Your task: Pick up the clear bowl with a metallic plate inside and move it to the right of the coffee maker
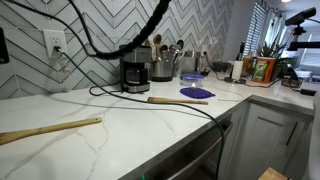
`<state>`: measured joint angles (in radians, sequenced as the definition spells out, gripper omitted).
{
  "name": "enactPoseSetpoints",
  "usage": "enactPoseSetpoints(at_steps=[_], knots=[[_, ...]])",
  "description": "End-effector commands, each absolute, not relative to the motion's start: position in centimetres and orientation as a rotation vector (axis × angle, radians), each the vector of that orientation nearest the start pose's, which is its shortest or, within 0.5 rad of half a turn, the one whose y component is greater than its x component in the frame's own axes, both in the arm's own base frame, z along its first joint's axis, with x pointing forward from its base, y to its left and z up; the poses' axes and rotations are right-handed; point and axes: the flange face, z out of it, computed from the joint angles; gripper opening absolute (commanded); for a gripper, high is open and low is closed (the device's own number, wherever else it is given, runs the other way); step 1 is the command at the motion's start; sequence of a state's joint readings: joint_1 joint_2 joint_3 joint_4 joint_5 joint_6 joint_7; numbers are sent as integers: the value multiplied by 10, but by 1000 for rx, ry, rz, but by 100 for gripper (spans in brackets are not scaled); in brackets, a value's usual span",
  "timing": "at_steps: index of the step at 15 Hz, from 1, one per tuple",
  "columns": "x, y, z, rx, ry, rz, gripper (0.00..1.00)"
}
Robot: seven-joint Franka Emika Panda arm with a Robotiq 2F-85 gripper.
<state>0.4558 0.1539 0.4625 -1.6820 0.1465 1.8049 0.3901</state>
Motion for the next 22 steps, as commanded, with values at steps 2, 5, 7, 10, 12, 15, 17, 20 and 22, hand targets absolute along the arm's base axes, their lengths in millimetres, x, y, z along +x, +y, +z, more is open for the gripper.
enactPoseSetpoints(at_steps=[2,5,7,10,12,15,17,20,22], knots=[[363,499,481,-2920,-677,219,100],[364,508,461,-2945,-670,219,100],[367,510,451,-2966,-653,200,100],[374,513,436,-2991,-623,165,100],[380,514,425,-3000,-598,141,100],[385,522,409,-2996,-598,142,100],[386,525,400,-3000,-597,139,100],[387,527,388,-3012,-581,140,99],[388,527,382,-3020,-569,143,83]])
